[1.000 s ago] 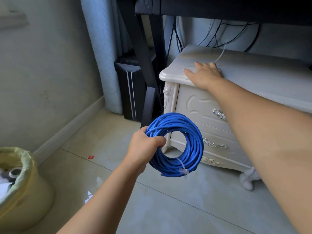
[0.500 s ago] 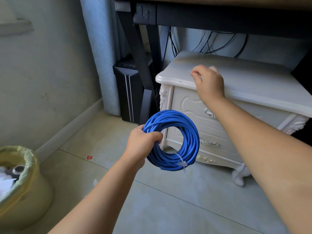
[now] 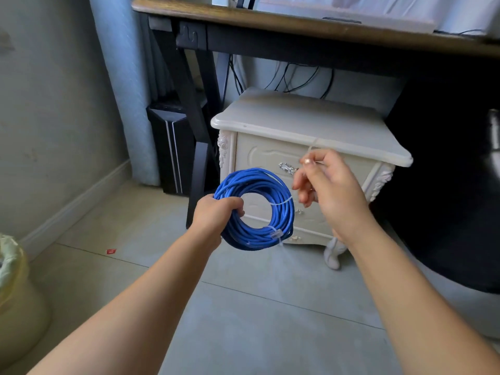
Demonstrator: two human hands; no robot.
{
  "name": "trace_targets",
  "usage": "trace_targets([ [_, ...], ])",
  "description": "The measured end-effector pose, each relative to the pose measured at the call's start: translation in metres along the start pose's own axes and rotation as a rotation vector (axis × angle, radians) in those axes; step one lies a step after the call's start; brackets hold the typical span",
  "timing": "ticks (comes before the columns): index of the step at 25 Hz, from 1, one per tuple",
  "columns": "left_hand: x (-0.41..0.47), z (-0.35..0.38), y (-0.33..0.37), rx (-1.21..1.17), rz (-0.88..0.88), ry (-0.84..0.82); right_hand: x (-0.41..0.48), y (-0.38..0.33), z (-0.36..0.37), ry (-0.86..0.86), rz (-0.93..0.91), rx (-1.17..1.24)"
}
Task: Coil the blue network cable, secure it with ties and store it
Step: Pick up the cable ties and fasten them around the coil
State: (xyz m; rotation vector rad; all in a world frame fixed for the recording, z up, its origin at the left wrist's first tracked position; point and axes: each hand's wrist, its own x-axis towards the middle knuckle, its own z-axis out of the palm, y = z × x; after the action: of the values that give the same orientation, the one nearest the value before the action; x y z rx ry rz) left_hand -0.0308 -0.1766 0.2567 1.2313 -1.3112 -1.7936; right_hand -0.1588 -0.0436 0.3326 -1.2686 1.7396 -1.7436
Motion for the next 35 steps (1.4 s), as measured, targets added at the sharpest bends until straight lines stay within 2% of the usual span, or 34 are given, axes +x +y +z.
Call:
trace_targets([
  [5, -0.042, 0.027, 0.001, -0.013, 0.02, -0.074, -0.044, 0.019, -0.003, 0.018, 0.076, -0.085],
  [11, -0.088, 0.051, -0.003, 0.019, 0.015, -0.224, -0.085, 0.024, -0.018, -0.002, 0.015, -0.108],
  [18, -0.115, 0.059, -0.002, 0.071, 0.118, -0.366, -0.106, 0.022, -0.041, -0.009, -0.026, -0.1],
  [22, -0.11, 0.062, -0.004, 0.035, 0.163, -0.371, -0.106, 0.025, -0.039, 0.122, -0.086, -0.174],
  [26, -0.1, 0.06, -0.002, 0.07, 0.226, -0.382, -0.096, 0.031, -0.033, 0.186, -0.067, -0.218],
  [27, -0.097, 0.059, -0.003, 0.105, 0.259, -0.386, -0.094, 0.033, -0.031, 0.211, -0.096, -0.276],
  [31, -0.081, 0.055, -0.007, 0.213, 0.334, -0.385, -0.08, 0.039, -0.032, 0.347, -0.392, -0.757],
  [33, -0.076, 0.053, -0.009, 0.24, 0.342, -0.395, -0.073, 0.043, -0.034, 0.304, -0.383, -0.701],
  [35, -0.073, 0.052, -0.009, 0.235, 0.352, -0.42, -0.071, 0.041, -0.037, 0.188, -0.141, -0.415],
])
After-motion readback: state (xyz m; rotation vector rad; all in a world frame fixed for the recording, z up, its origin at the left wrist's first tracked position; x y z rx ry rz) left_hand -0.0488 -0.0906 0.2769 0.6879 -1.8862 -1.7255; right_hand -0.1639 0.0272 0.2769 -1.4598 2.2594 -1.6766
